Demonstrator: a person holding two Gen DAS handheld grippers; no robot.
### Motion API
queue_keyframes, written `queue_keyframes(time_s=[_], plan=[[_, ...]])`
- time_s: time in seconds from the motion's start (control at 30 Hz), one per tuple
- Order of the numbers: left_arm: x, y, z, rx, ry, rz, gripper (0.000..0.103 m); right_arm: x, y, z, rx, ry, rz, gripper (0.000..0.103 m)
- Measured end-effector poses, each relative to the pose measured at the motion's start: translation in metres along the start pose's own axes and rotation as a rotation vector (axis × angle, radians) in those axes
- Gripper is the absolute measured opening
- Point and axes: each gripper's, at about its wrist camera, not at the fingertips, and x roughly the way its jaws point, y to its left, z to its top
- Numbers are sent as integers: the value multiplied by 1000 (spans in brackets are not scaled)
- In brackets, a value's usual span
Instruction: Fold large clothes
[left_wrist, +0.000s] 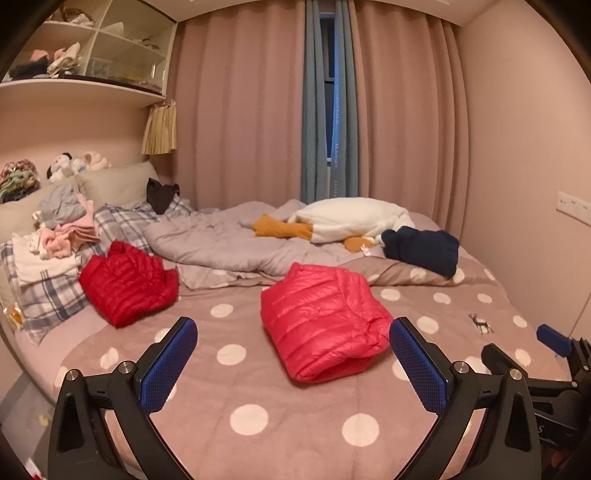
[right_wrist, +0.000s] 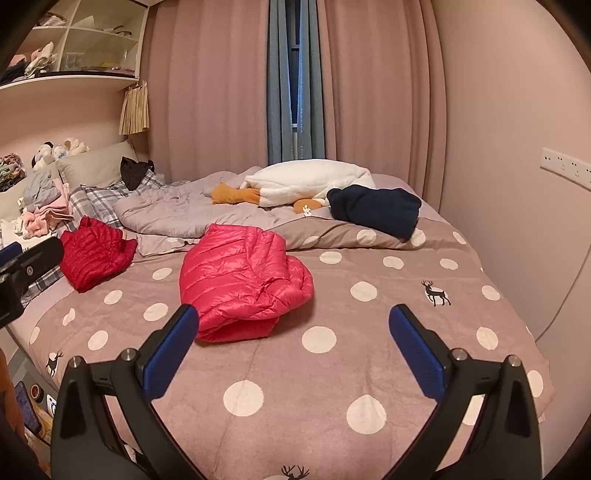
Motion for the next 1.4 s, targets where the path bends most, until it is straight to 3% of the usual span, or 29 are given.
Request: queue_keyframes(time_s=[0.87, 0.9, 0.97, 1.0, 1.03, 1.1, 1.13, 1.23, 1.4], plan=[[-2, -2, 0, 11, -4, -11, 103, 6, -4, -5, -21, 41, -33, 103], [-4, -1, 1, 11, -21, 1, 103, 7, -4, -5, -18, 45, -34, 103], [-3, 0, 2, -31, -151, 122, 103, 7, -5, -6, -11, 51, -31, 103], [4, -3, 2, -22, -145, 216, 103, 7, -6, -6, -3, 54, -24, 103], [18, -11, 3, 52, -50, 250, 103, 8, -6, -5, 4, 57, -18, 103], [20, -11, 1, 37, -22, 100, 103, 7, -7, -6, 14, 58, -5, 103], [18, -8, -1, 1, -30, 87, 103, 7, -9, -6, 12, 57, -2, 103], [19, -10, -1, 18, -45, 151, 103, 9, -14, -8, 17, 67, -39, 103], [21, -7, -1, -16, 2, 90, 103, 11, -25, -10, 51, 81, -35, 103]])
